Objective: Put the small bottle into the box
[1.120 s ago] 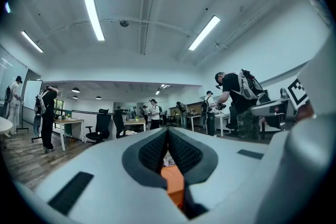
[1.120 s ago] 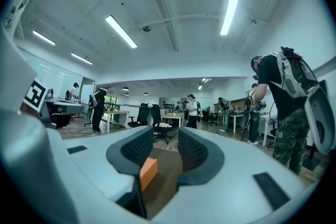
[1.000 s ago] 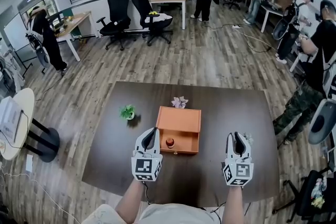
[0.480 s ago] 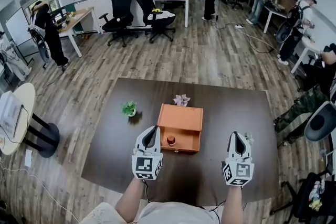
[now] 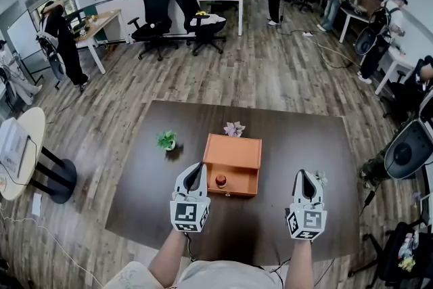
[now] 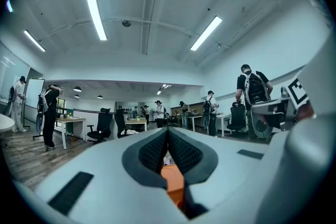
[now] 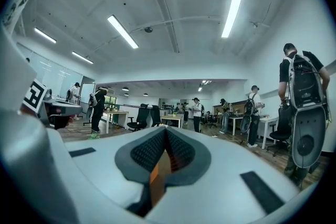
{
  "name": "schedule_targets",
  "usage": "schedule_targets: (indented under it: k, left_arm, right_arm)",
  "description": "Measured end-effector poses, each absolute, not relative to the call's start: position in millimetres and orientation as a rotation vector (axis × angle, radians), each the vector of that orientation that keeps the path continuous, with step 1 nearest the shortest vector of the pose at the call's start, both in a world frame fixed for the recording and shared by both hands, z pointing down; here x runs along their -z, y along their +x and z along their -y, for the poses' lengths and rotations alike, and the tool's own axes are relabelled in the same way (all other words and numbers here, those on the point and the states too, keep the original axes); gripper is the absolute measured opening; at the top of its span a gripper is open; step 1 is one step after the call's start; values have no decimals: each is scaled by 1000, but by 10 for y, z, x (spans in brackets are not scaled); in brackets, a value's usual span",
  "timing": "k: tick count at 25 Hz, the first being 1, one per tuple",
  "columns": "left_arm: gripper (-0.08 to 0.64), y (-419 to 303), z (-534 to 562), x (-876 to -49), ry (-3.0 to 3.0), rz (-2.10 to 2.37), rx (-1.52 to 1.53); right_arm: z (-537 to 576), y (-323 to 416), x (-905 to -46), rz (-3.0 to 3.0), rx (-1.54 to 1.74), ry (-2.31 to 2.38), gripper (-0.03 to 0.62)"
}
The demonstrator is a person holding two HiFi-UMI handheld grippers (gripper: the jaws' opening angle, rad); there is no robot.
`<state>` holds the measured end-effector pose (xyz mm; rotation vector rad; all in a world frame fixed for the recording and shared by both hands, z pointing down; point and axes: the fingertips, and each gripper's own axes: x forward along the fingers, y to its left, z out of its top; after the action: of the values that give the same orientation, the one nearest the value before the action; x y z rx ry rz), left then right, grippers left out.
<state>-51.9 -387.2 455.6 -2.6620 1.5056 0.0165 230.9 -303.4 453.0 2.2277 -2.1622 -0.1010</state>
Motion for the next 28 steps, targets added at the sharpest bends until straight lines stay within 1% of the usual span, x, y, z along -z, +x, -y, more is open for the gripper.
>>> schedule_targets:
  k: [28]
  left_arm:
    - [3, -557, 3858, -4626, -2665, -1509, 8]
  right_arm:
    - [3065, 2266, -4632, 2139, 87, 2187, 0]
